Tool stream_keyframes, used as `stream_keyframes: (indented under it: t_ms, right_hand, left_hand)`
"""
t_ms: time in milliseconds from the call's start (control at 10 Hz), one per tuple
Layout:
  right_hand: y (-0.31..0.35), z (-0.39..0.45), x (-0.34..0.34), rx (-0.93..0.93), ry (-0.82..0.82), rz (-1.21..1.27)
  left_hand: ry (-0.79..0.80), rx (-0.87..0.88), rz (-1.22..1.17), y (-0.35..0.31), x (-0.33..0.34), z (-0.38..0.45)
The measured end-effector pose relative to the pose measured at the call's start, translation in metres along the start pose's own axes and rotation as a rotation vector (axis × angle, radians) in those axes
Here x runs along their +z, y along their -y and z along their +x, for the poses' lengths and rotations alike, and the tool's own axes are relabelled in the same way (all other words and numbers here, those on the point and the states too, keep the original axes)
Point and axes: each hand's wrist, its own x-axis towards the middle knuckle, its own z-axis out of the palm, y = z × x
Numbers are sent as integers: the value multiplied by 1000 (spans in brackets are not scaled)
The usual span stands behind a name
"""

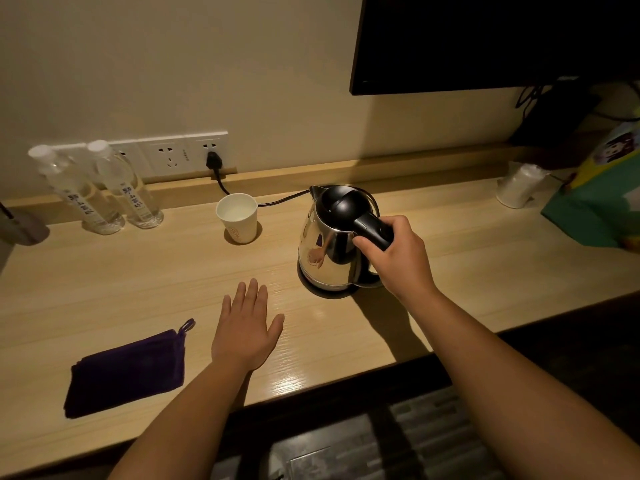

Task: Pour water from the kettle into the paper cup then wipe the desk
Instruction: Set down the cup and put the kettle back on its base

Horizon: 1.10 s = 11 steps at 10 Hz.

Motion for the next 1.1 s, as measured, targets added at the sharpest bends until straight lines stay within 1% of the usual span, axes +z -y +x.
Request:
stream_keyframes:
  t_ms: [400, 600, 700, 800, 900, 1000, 1100]
  right_hand:
    - [-2, -1, 0, -16, -7, -74]
    - [1, -1, -2, -48, 15, -148]
    - [3, 1, -5, -72, 44, -208]
    - [5, 2, -7, -77, 71, -260]
    - [8, 0, -9, -126, 31, -357]
    - [21, -8, -8, -290, -76, -503]
    - [39, -29, 1, -499, -20, -617]
  left_hand:
    - [18, 1, 17, 0, 1, 1]
    - [80, -6, 30, -1, -6, 2]
    - [130, -9, 38, -4, -16, 4]
    - [147, -20, 29, -9, -28, 3]
    - [122, -32, 26, -12, -38, -4]
    - [86, -42, 32, -16, -48, -17]
    - [63, -58, 23, -16, -57, -34]
